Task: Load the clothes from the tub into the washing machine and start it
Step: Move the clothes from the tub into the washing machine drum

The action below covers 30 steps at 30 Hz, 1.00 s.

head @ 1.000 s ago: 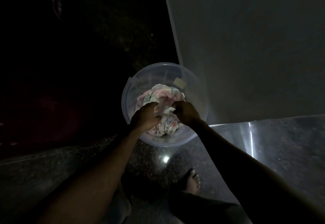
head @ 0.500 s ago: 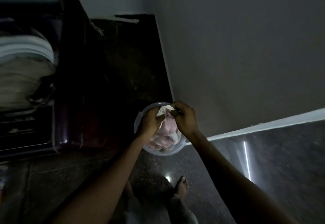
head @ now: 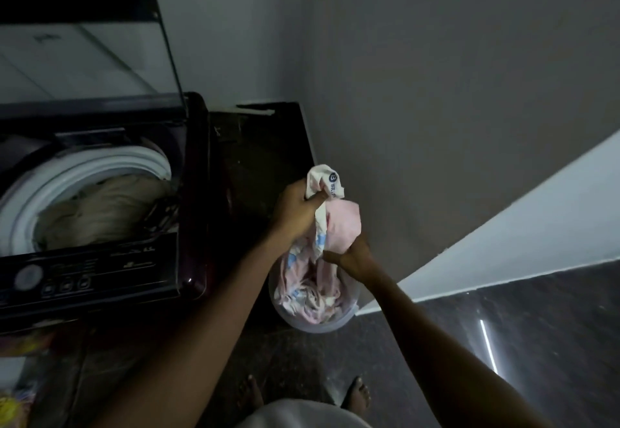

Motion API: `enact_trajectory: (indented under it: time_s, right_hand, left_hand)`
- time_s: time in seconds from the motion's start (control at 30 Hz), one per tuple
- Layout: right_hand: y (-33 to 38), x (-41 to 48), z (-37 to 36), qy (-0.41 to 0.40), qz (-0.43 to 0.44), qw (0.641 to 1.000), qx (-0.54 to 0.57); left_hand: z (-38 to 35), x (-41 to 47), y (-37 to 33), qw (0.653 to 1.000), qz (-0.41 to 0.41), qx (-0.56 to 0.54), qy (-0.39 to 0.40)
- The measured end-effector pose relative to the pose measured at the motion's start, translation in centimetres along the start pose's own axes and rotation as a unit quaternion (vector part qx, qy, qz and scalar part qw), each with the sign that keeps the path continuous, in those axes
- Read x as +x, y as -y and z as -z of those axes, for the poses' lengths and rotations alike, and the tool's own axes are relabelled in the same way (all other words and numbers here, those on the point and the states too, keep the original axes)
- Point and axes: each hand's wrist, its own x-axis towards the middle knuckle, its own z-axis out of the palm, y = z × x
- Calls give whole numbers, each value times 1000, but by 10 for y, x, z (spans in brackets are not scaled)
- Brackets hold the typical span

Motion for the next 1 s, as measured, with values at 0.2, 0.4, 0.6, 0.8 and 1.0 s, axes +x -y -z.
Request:
enact_trajectory:
  time_s: [0.2, 0.4, 0.6, 0.8, 1.0]
  right_hand:
    - [31, 8, -6, -60, 48, 997, 19]
    - [71, 11, 40, -138, 113, 984, -4]
    - [142, 21, 54, -175, 189, 952, -167]
    - [194, 19, 66, -22, 261, 949, -177]
    - [179, 2, 88, 68, 194, 976, 69]
  left_hand:
    - [37, -5, -12, 997, -13, -7, -78]
    - [73, -12, 11, 954, 53, 277, -107]
    - [52, -12, 7, 904, -194, 380, -27]
    - [36, -1, -7, 987, -63, 144, 31]
    - [36, 12, -30, 984, -13, 63, -167]
